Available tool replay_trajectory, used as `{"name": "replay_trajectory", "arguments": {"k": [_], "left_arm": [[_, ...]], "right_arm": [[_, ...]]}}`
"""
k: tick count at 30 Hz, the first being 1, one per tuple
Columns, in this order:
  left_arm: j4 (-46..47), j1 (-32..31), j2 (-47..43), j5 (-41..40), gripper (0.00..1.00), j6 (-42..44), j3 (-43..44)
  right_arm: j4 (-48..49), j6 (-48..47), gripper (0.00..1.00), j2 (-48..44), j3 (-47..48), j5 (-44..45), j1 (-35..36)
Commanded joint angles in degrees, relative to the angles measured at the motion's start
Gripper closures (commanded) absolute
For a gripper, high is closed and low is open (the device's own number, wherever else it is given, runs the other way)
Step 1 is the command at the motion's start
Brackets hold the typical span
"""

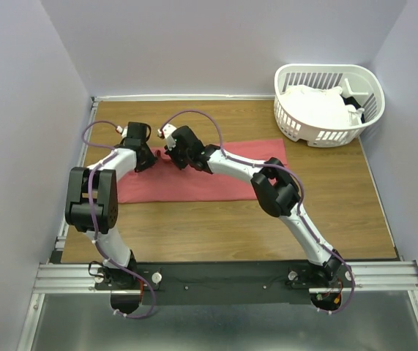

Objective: Fold and stack the t-shirts
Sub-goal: Fold the tshirt

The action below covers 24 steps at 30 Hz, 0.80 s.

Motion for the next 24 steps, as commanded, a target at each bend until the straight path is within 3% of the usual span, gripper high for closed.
{"name": "replay_trajectory", "arguments": {"k": [1, 10, 24], "left_arm": [[-2.2, 2.24, -4.76, -2.11, 1.0, 3.61, -0.19], [-2.29, 9.18, -9.96, 3.95, 1.0, 8.35, -5.64], [-3.69, 10.24, -12.59, 4.57, 1.0, 9.32, -6.78]], "right_arm": [[0.69, -0.65, 0.94, -3.3, -2.83, -1.05, -0.21], [0.51, -0.21, 0.94, -7.35, -7.22, -2.89, -0.21], [0.07, -0.12, 0.94, -12.89, -14.08, -7.81, 0.23]]}}
